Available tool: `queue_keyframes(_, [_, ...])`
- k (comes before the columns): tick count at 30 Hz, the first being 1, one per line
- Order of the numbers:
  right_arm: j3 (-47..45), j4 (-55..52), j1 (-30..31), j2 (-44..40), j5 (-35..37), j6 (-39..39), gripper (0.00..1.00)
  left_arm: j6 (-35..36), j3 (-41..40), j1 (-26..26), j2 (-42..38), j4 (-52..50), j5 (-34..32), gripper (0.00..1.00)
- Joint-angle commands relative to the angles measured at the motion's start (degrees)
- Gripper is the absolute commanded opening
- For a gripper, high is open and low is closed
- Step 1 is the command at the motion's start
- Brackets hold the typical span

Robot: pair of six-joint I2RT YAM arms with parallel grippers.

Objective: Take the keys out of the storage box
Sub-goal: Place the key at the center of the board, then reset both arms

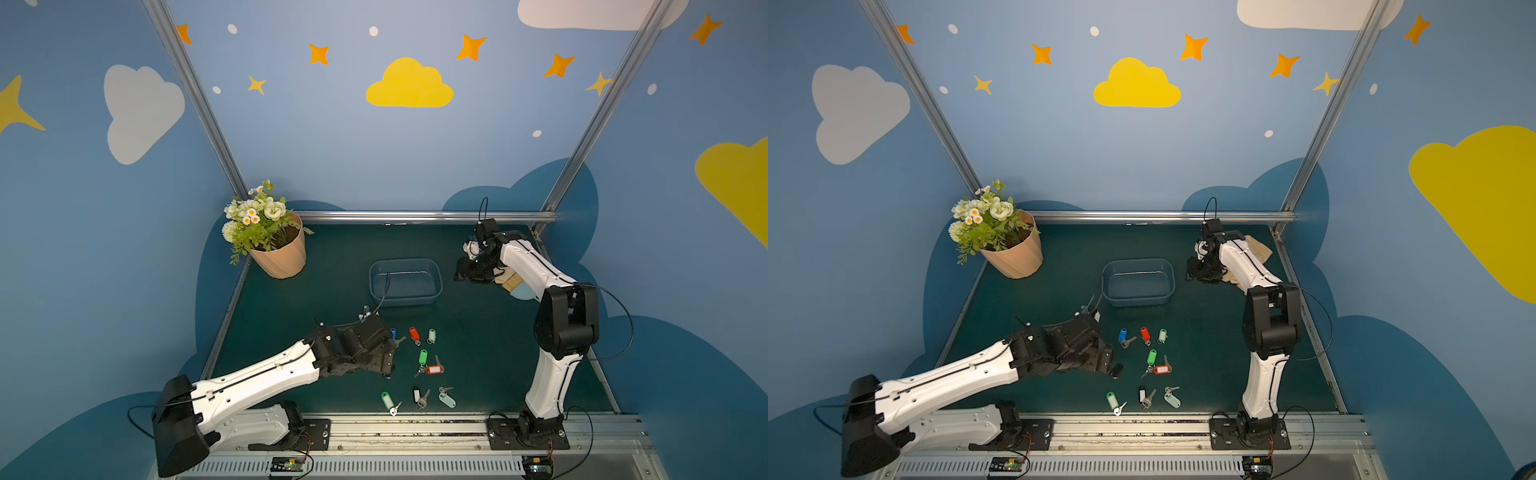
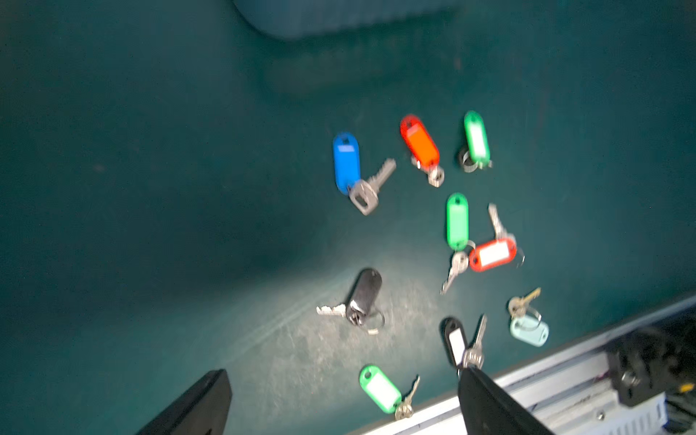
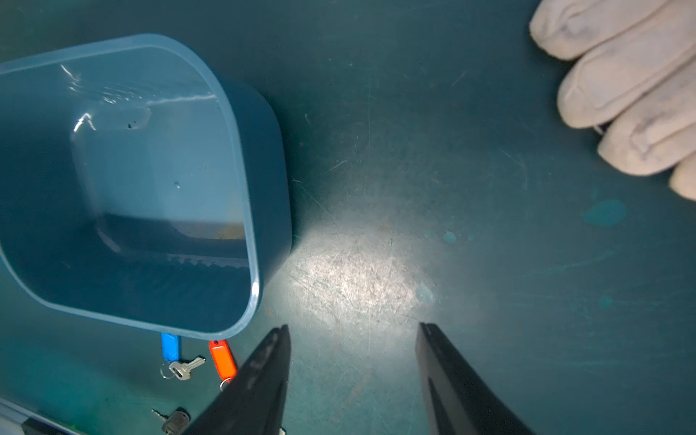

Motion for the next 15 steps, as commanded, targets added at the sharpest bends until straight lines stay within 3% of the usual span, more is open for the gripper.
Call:
queue_keyframes(1, [-3.6,4.4,-0.1,-7.1,1.4,-0.7,0.71,6.3,3.3,6.8,1.0,1.0,-6.1,1.00])
queue_keyframes(3, [-7.7,7.8,0.0,-11.3,2.6,-1.6,0.98,9.4,5.9,11.1,4.0,1.2,-9.8,1.00])
queue_keyframes(8, [-22.0,20.5,0.0,-23.9,10.9,-4.3,0.98,20.9,8.8,19.8,11.8,7.5,-20.5,1.00])
queue_keyframes(11, [-32.9,30.0,-1.4,-32.3,13.7,-6.3,0.98,29.6,3.4,24.6,12.8,22.1,-24.6,1.00])
queue_keyframes(15, [-49.6,48.6,-2.1,-42.6,19.4,-15.8,0.98,37.8,-8.2,31.1,11.3,44.6,-21.8,1.00])
